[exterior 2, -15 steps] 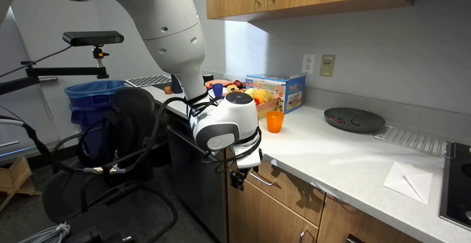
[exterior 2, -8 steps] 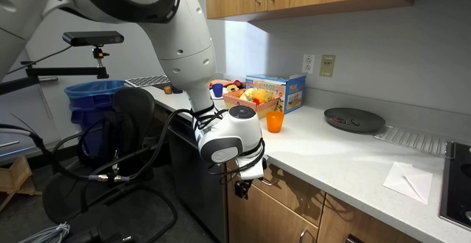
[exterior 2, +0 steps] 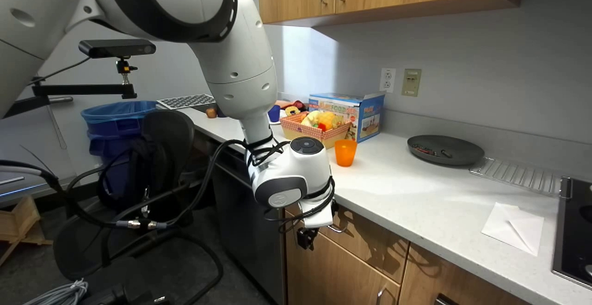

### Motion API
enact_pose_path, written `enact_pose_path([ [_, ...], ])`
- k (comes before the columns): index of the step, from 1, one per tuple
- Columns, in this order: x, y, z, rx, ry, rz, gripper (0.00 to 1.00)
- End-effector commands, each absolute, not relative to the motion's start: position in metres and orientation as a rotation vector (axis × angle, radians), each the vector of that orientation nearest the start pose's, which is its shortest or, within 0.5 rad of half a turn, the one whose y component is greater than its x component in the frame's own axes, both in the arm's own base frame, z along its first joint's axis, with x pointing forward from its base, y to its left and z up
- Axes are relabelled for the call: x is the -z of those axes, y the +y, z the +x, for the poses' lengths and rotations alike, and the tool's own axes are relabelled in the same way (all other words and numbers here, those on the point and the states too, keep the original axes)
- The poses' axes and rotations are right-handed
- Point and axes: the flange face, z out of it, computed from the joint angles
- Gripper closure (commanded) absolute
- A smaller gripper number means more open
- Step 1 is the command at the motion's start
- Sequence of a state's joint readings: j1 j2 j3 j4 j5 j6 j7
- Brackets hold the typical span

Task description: Open the drawer

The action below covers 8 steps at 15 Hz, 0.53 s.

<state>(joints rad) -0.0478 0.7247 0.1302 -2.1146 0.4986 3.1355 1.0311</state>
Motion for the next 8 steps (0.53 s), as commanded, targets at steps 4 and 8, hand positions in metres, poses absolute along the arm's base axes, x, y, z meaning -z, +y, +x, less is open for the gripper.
enact_pose_path([
  [4,-0.097,0.014,0.579,0.289,1.955,-1.940,0.00],
  [8,-0.089,0.017,0.570,0.334,1.947,-1.882,0.00],
])
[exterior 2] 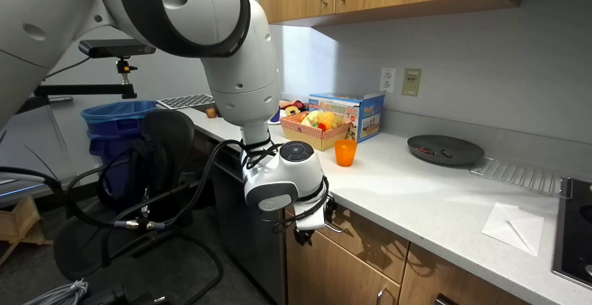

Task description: Open the drawer

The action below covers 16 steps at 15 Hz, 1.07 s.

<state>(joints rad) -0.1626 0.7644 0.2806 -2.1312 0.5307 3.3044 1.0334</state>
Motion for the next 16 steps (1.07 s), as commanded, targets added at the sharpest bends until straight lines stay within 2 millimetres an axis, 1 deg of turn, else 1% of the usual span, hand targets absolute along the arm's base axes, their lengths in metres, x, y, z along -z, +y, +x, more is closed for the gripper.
enact_pose_path([
  [1,-0.085,0.016,0.569,0.340,1.952,-1.873,0.00],
  [5,-0.078,0.010,0.561,0.365,1.976,-1.889,0.00],
  [9,-0.068,-0.002,0.554,0.327,2.023,-1.929,0.00],
  [11,-0.066,-0.004,0.551,0.306,2.044,-1.956,0.00],
  [16,-0.070,-0.006,0.542,0.274,2.076,-2.043,0.00],
])
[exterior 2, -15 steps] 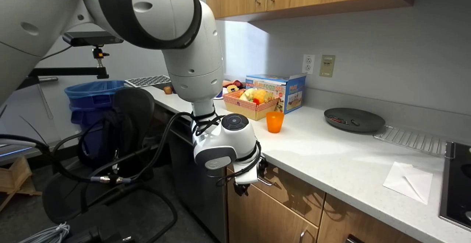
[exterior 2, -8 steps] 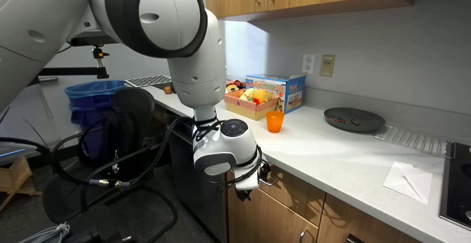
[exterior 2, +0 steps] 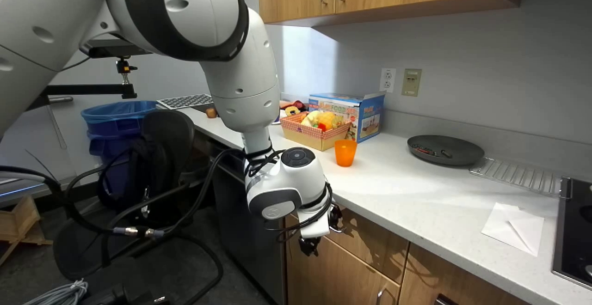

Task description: Open the drawer

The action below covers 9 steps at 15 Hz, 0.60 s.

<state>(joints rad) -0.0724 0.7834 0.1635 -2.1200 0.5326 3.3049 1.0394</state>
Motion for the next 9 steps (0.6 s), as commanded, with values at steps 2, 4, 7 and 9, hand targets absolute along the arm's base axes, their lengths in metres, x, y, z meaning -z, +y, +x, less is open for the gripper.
enact_pose_path([
  [2,-0.073,-0.006,0.539,0.244,2.092,-2.079,0.00],
  [4,-0.076,-0.009,0.534,0.212,2.121,-2.109,0.00],
  [7,-0.076,-0.015,0.533,0.168,2.149,-2.141,0.00],
  [9,-0.076,-0.019,0.530,0.144,2.159,-2.156,0.00],
])
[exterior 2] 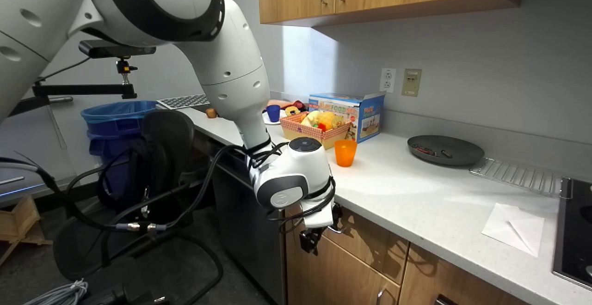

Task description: Open the drawer

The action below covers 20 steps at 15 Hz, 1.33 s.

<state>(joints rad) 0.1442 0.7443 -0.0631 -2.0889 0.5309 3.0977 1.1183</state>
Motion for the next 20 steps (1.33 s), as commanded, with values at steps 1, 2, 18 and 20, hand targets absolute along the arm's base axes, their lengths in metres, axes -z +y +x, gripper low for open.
enact_pose_path([
  [1,-0.076,-0.021,0.529,0.133,2.158,-2.164,0.00],
  [2,-0.075,-0.023,0.528,0.127,2.161,-2.167,0.00],
  [18,-0.085,-0.037,0.435,0.102,2.223,-2.193,0.00],
  [20,-0.085,-0.039,0.425,0.102,2.232,-2.186,0.00],
])
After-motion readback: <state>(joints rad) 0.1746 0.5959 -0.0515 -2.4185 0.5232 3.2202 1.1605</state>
